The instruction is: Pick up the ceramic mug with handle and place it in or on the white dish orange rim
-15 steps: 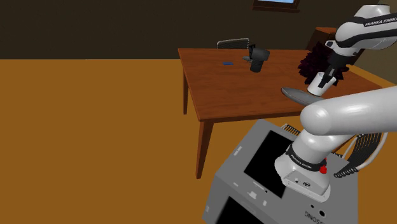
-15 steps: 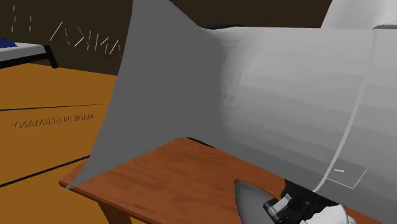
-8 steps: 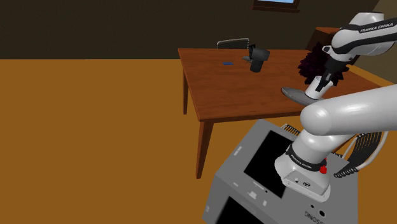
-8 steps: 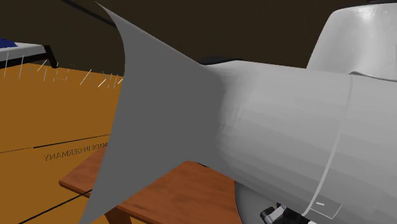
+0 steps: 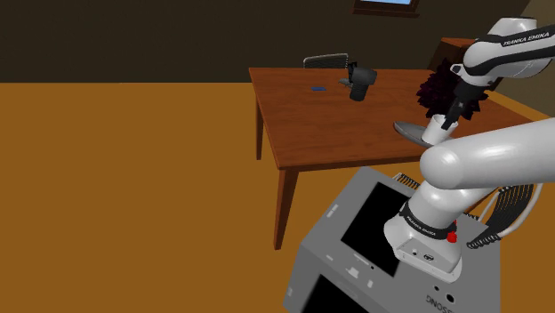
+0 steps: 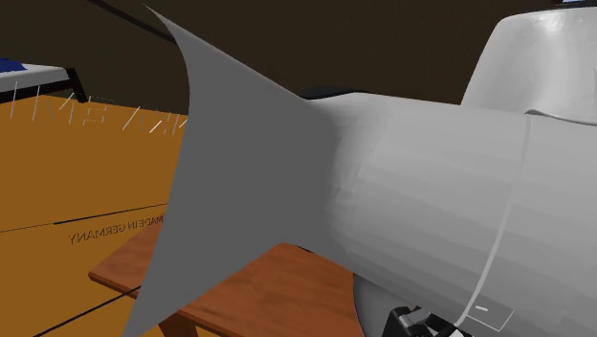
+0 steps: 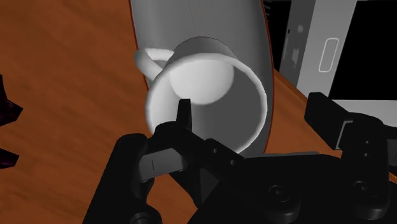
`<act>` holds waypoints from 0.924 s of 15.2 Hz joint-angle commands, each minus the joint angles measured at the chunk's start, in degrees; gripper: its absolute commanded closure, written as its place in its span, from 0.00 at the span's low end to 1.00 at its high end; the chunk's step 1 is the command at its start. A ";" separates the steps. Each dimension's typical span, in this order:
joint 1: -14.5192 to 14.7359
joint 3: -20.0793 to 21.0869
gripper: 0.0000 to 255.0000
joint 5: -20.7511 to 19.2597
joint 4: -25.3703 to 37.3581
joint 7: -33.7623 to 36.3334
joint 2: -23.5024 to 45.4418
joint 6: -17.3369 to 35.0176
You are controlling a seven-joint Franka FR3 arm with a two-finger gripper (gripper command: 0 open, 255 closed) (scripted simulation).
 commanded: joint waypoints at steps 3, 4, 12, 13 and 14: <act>-0.19 1.28 0.00 0.69 1.09 -0.11 -1.13 -2.30; -0.32 2.50 0.00 1.39 2.26 -0.23 -2.11 -4.52; -0.43 4.54 0.00 2.67 4.53 -0.47 -3.52 -8.33; -0.43 4.54 0.00 2.67 4.53 -0.47 -3.52 -8.33; -0.43 4.53 0.00 2.67 4.52 -0.47 -3.52 -8.32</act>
